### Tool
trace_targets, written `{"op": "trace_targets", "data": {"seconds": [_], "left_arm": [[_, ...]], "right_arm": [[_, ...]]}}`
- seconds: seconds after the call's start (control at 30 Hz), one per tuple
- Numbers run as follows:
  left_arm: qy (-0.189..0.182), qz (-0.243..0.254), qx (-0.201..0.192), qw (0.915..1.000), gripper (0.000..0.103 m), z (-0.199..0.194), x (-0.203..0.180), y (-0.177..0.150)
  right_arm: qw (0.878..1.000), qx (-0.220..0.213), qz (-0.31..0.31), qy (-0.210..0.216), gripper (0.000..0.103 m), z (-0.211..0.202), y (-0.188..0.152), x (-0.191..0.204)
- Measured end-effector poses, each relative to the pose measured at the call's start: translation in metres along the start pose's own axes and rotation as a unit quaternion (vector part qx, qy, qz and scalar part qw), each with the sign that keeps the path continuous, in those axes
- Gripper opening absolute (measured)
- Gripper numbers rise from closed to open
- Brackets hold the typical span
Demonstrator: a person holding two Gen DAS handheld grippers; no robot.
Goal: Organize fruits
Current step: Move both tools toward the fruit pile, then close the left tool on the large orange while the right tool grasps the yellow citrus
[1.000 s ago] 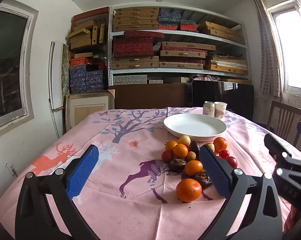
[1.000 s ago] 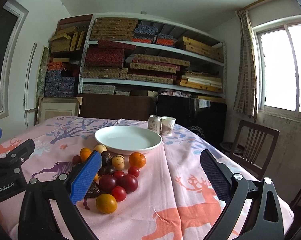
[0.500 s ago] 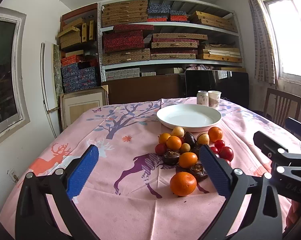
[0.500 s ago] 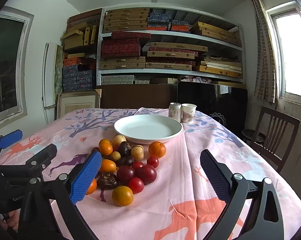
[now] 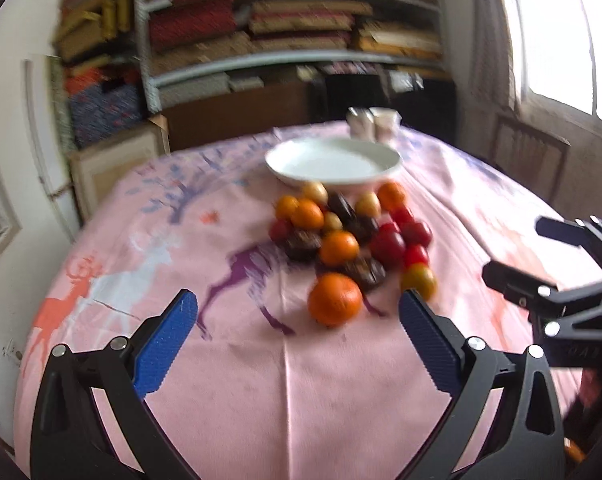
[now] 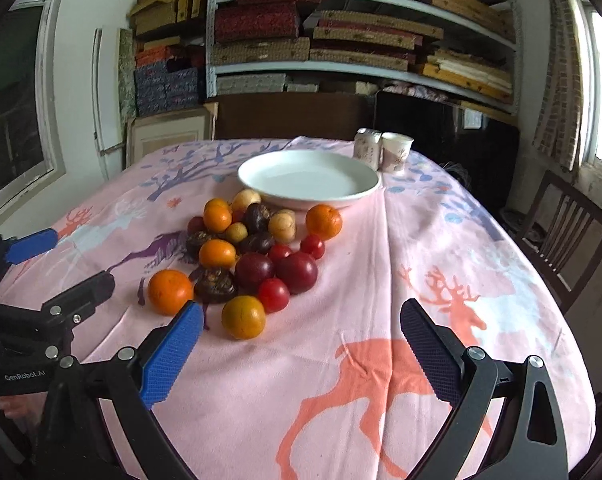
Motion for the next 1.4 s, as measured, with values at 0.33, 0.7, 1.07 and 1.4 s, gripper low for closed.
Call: {"op": "trace_targets", "data": {"seconds": [0.33,0.7,1.07,1.4], "left_arm": [[-0.022,0.073,0.096,0.9925,0.099,0.062,-0.011,-0.010],[-0.040,0.103,0.097,0.9892,0.099,0.090,-0.021,0.002],[-0.088,0.097,0.147,0.9805,0.099,0.112,-0.026,-0.009],[-0.088,0.094,0.145,0.9810,0.099,0.113,-0.026,-0.011]], "right_arm": [[0.997,0.071,-0.023,0.020,0.099,0.059,-0.001,0.004],[0.991,0.119,0.021,0.055,0.084,0.093,0.000,-0.004],[0.990,0.113,0.053,0.067,0.082,0.097,-0.005,-0.003],[0.993,0.100,0.022,0.064,0.038,0.091,-0.005,0.012]]}}
Point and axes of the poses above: each gripper's, at about its wrist camera, not at the fingertips, and z roughly the way its jaws point, x to its left, y to its top, the point moved 4 cm from there along z, roughly the way its jaws point, and after that the axes turned 11 degrees about y, right-handed, at the moved point
